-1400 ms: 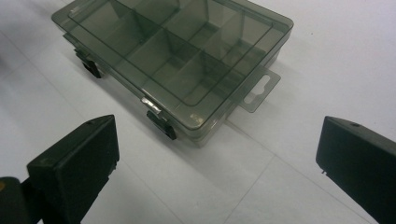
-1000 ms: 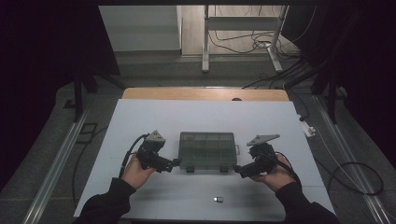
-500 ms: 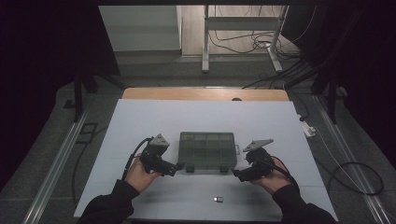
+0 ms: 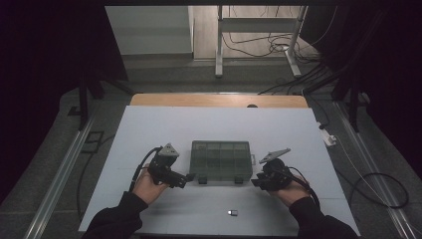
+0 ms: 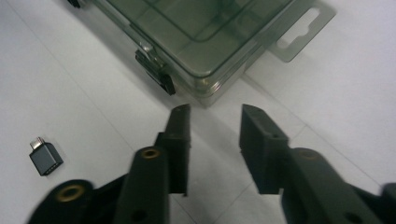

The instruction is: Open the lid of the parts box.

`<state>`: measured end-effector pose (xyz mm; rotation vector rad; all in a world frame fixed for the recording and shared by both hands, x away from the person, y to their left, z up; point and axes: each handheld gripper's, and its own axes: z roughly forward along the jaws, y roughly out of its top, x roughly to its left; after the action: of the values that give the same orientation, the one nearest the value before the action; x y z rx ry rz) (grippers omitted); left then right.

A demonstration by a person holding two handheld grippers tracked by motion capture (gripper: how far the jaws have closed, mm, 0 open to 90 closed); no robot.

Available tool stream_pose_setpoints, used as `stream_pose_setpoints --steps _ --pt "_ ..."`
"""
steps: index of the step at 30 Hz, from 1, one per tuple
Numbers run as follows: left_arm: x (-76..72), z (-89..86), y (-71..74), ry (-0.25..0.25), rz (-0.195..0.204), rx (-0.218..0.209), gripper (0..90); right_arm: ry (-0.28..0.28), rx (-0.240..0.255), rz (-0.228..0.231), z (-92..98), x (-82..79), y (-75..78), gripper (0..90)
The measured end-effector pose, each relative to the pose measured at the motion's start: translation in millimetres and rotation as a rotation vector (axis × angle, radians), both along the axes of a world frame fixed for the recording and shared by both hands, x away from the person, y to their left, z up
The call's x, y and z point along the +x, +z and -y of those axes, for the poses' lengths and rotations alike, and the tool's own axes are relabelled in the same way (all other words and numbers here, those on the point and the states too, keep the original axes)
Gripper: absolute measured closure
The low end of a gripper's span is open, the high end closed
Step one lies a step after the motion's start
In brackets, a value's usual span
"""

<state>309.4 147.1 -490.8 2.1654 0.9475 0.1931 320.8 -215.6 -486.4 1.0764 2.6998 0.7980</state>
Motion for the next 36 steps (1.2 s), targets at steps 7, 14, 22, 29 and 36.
stream_pose_setpoints --steps 7,14,22,29,36 --pt "0.9 -1.3 -0.5 0.010 -0.002 0.001 0.0 0.022 -0.009 -0.022 -2.4 3.9 -5.0 83.4" --pt "1.0 -0.8 -0.6 0.005 0.003 0.002 0.0 0.029 -0.041 -0.026 -7.1 5.3 -10.5 88.6" --pt "1.4 -1.0 -0.3 0.002 0.002 0.001 0.0 0.031 -0.025 -0.015 -7.7 6.2 -10.3 88.6" --pt "1.2 -1.7 0.2 0.004 0.003 0.003 0.0 0.032 -0.001 -0.011 -5.4 5.0 -6.1 88.6" --pt "1.5 -3.7 -0.4 0.008 -0.006 0.017 0.0 0.026 0.008 0.007 -1.6 2.6 -1.3 88.6"
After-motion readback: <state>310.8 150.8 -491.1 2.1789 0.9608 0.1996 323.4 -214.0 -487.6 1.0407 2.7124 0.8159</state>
